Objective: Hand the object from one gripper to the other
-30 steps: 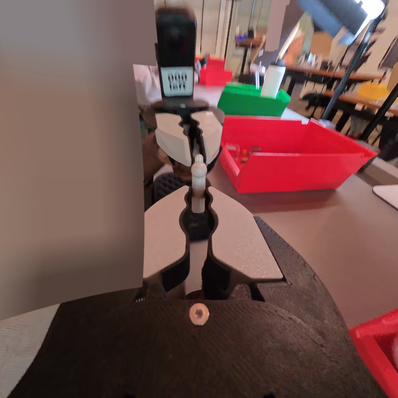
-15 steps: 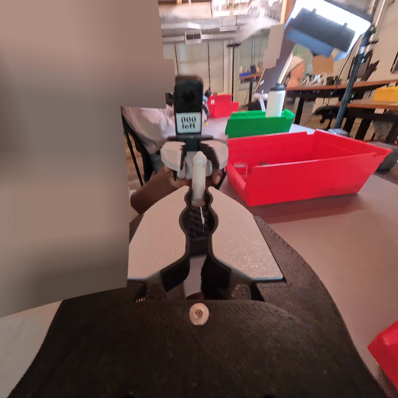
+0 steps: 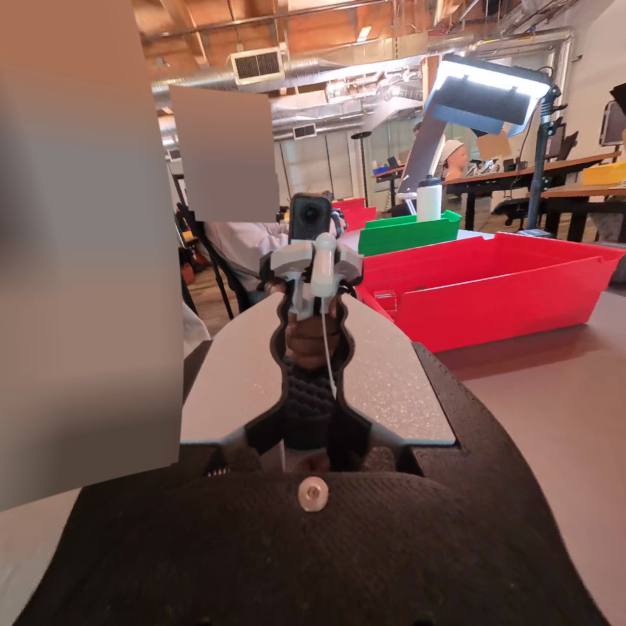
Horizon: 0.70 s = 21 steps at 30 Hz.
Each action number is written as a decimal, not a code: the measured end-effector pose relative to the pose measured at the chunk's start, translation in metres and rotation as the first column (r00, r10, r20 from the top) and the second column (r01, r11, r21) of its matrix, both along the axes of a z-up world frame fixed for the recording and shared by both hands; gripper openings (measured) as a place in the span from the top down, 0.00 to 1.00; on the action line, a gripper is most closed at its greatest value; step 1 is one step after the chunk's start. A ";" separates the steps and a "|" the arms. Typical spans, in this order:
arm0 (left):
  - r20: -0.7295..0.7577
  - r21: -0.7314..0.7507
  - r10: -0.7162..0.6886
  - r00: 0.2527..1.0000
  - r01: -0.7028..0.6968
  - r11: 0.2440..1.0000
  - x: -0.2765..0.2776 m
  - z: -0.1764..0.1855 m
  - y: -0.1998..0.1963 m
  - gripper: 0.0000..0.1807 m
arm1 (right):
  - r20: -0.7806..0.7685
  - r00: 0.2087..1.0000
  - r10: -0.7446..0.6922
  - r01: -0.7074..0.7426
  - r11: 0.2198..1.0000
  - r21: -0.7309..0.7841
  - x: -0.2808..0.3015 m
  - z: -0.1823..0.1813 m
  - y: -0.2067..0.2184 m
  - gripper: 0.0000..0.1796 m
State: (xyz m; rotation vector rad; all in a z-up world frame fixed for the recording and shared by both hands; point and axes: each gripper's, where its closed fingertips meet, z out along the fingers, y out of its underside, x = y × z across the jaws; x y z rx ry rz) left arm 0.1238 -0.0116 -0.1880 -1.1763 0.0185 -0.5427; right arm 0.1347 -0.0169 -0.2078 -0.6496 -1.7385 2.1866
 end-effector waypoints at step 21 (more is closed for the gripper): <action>-0.158 -0.099 0.019 0.987 -0.035 0.994 0.012 -0.017 0.007 0.93 | 0.039 0.999 -0.009 0.009 1.000 0.016 0.003 0.002 0.015 0.93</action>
